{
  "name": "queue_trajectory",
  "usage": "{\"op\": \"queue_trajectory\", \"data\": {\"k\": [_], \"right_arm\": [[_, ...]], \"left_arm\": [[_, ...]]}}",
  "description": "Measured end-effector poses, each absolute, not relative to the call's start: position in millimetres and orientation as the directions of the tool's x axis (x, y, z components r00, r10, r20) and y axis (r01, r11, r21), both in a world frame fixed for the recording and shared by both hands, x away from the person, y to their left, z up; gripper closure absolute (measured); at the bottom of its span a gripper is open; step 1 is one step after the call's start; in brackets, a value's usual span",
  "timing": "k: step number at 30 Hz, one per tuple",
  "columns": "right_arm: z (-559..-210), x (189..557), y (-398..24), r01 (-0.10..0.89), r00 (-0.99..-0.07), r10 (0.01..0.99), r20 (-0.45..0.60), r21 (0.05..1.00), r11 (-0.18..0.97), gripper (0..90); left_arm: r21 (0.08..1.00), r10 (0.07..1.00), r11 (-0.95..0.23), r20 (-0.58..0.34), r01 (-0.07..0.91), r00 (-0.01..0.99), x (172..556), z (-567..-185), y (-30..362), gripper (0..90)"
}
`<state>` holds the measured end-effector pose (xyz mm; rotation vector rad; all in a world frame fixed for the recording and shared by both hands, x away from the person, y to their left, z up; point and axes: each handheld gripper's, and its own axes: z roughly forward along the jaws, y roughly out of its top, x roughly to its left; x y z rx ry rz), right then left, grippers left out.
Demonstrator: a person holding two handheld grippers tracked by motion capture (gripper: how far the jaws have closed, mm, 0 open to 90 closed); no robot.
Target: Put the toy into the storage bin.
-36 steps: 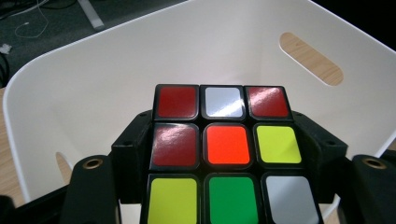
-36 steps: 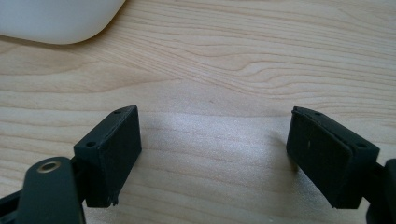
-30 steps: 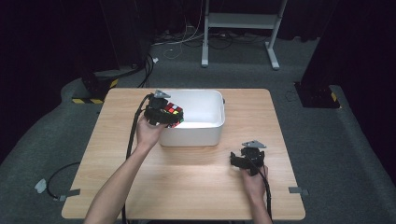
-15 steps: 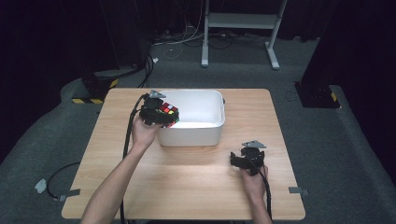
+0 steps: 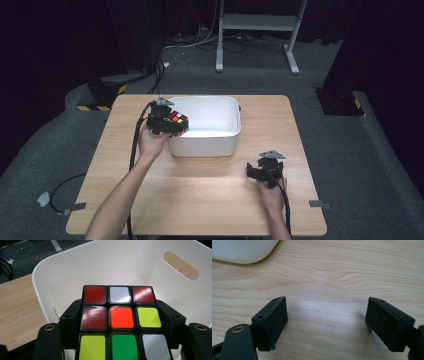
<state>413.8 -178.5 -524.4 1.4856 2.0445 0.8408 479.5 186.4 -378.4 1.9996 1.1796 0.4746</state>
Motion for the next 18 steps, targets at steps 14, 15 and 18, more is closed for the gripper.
{"op": "queue_trajectory", "data": {"k": [14,15,18], "right_arm": [[-524.5,413.6,-178.2,0.662,-0.302,0.953,-0.021,0.714,0.226,17.6],[-524.5,413.7,-178.3,0.661,-0.303,0.953,-0.022,0.715,0.227,17.6],[-524.5,413.6,-178.2,0.662,-0.303,0.953,-0.021,0.715,0.226,17.6]], "left_arm": [[0.757,0.853,-0.299,-0.061,0.581,0.518,480.3,-382.1,181.2,32.9],[0.755,0.851,-0.305,-0.057,0.58,0.522,480.7,-382.8,180.7,32.9],[0.748,0.849,-0.313,-0.055,0.586,0.525,481.3,-385.0,178.7,32.9]]}}
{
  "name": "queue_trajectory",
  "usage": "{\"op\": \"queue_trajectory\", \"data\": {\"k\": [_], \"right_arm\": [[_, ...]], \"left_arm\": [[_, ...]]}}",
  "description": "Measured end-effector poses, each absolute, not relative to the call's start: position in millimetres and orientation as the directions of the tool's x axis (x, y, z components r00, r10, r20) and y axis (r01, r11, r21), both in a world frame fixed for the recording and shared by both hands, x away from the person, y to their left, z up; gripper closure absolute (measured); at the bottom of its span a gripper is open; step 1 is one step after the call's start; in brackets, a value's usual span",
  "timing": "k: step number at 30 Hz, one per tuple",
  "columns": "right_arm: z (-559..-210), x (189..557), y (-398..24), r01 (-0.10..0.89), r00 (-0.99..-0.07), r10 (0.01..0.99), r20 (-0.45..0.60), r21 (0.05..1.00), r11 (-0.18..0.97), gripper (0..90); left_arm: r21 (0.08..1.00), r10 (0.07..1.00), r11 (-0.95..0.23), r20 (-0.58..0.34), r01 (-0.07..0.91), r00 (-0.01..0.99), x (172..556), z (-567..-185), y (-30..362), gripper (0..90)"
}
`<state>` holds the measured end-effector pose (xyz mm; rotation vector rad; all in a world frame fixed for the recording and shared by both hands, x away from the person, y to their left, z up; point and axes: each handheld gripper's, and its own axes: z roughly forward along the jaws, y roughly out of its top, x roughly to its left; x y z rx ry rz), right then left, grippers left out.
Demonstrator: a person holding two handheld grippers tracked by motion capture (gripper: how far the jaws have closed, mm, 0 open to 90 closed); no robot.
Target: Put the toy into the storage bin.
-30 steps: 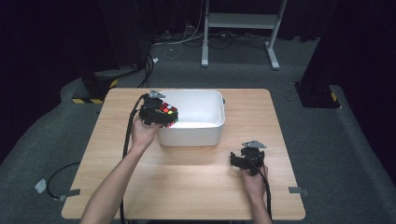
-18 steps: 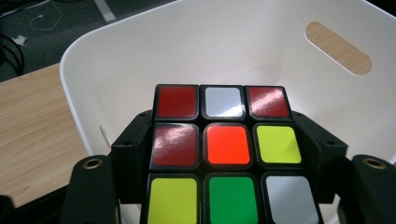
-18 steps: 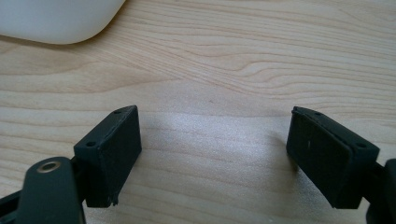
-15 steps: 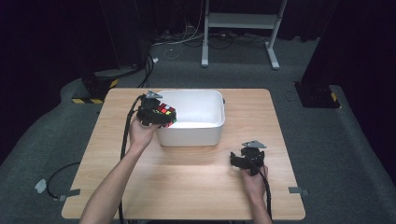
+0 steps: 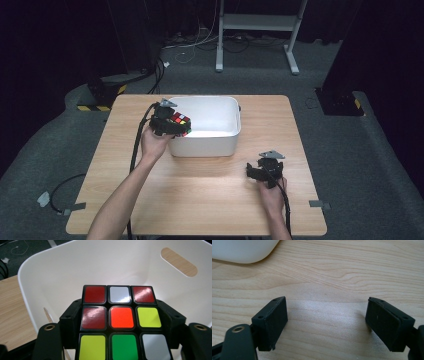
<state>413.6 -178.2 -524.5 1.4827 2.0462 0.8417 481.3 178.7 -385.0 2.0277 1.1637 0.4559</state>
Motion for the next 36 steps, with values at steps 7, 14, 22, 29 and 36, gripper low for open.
{"op": "queue_trajectory", "data": {"k": [7,14,22,29,36], "right_arm": [[-524.5,413.6,-178.2,0.662,-0.303,0.953,-0.022,0.715,0.227,17.6],[-524.5,413.6,-178.2,0.662,-0.303,0.953,-0.022,0.715,0.227,17.6],[-524.5,413.6,-178.2,0.662,-0.303,0.953,-0.022,0.715,0.227,17.6],[-524.5,413.7,-178.1,0.661,-0.305,0.952,-0.021,0.715,0.228,17.6],[-524.5,413.7,-178.2,0.66,-0.306,0.952,-0.021,0.715,0.228,17.6]], "left_arm": [[0.744,0.853,-0.3,-0.069,0.596,0.517,480.4,-392.8,180.5,32.8],[0.745,0.853,-0.306,-0.062,0.592,0.518,479.1,-394.6,179.4,32.7],[0.749,0.852,-0.301,-0.067,0.591,0.519,479.1,-396.0,179.2,30.6],[0.756,0.853,-0.291,-0.073,0.587,0.517,477.9,-393.0,182.2,27.4],[0.775,0.851,-0.268,-0.088,0.572,0.518,474.6,-388.1,184.1,26.0]]}}
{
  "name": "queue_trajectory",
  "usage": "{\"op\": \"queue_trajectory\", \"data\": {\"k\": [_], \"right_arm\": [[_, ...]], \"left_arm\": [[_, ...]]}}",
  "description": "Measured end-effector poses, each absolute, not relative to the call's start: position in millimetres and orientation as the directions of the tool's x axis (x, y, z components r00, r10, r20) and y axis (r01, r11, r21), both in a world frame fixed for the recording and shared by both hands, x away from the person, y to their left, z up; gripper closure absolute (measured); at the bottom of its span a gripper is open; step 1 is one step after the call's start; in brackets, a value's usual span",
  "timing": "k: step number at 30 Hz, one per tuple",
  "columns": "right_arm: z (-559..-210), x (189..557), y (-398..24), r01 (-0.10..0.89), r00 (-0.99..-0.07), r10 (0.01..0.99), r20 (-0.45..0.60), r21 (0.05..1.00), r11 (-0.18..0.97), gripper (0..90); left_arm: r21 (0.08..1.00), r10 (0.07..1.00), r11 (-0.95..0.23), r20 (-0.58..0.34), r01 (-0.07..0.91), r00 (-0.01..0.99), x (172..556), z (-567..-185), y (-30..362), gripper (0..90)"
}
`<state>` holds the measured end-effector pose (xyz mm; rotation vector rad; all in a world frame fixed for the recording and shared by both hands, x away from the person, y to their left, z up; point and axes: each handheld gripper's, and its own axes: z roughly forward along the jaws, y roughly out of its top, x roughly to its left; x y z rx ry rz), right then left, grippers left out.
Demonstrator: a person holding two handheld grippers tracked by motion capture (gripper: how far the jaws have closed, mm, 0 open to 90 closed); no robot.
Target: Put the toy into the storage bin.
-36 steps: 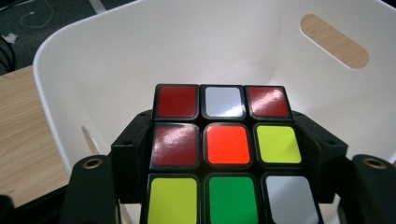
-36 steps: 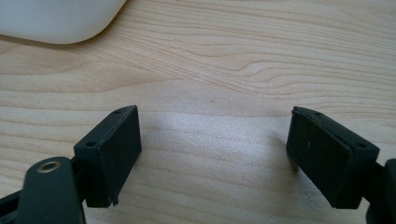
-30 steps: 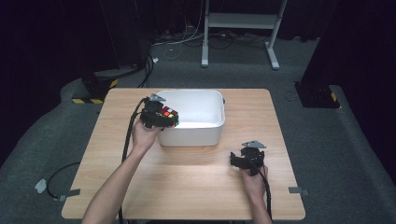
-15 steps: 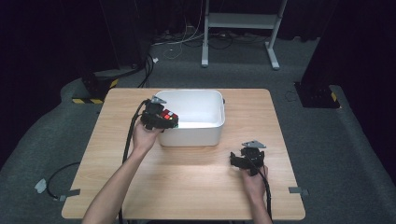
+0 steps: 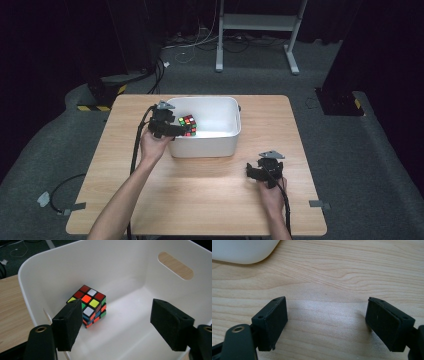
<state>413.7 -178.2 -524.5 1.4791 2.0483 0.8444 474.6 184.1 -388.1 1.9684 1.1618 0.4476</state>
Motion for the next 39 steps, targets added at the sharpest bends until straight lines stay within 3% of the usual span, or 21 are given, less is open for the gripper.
{"op": "queue_trajectory", "data": {"k": [39], "right_arm": [[-524.6,413.7,-178.1,0.661,-0.305,0.952,-0.02,0.715,0.227,17.6]], "left_arm": [[0.821,0.856,-0.229,-0.085,0.523,0.51,453.1,-367.8,204.6,19.4]]}}
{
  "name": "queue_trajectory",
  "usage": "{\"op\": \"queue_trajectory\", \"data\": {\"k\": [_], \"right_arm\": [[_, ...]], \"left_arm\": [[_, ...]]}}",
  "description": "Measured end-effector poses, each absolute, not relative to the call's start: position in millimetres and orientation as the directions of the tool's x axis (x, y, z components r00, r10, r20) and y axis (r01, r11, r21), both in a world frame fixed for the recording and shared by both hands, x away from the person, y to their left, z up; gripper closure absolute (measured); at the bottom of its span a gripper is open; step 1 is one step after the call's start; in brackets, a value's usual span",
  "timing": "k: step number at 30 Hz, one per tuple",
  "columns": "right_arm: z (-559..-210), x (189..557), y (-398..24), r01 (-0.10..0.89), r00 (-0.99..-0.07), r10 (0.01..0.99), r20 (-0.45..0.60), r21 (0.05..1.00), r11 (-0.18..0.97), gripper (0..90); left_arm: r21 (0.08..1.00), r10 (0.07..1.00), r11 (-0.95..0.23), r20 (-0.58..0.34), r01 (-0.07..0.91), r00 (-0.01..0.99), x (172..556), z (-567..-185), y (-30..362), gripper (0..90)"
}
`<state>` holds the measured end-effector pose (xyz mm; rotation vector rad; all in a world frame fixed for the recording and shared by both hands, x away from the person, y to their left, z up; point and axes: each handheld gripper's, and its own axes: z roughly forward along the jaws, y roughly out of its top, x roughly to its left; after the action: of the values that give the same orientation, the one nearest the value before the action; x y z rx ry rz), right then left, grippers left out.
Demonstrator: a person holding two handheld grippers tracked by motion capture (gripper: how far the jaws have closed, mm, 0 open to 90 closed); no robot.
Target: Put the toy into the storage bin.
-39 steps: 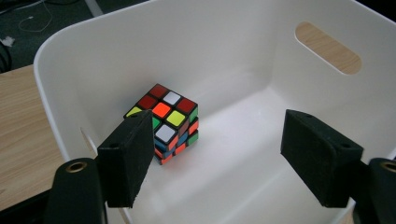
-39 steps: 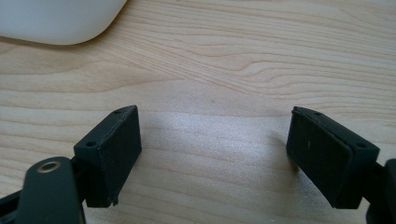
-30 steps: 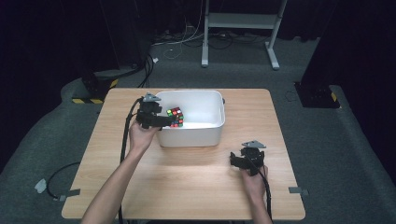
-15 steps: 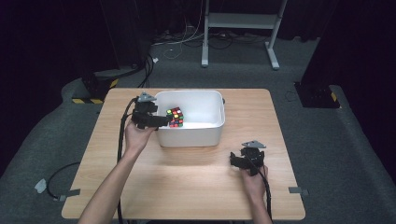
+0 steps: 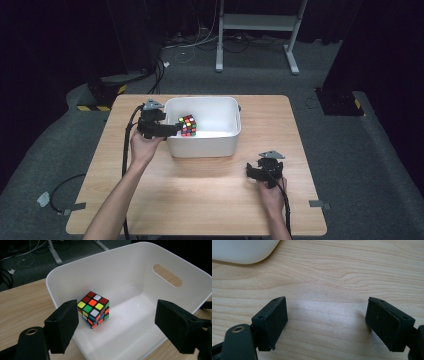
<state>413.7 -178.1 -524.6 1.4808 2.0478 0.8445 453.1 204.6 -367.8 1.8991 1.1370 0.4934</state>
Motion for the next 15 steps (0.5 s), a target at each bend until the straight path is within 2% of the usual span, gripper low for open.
{"op": "queue_trajectory", "data": {"k": [15], "right_arm": [[-524.6,413.7,-178.1,0.661,-0.305,0.952,-0.02,0.715,0.227,17.6]], "left_arm": [[0.827,0.857,-0.235,-0.072,0.511,0.51,446.5,-362.4,210.7,19.3]]}}
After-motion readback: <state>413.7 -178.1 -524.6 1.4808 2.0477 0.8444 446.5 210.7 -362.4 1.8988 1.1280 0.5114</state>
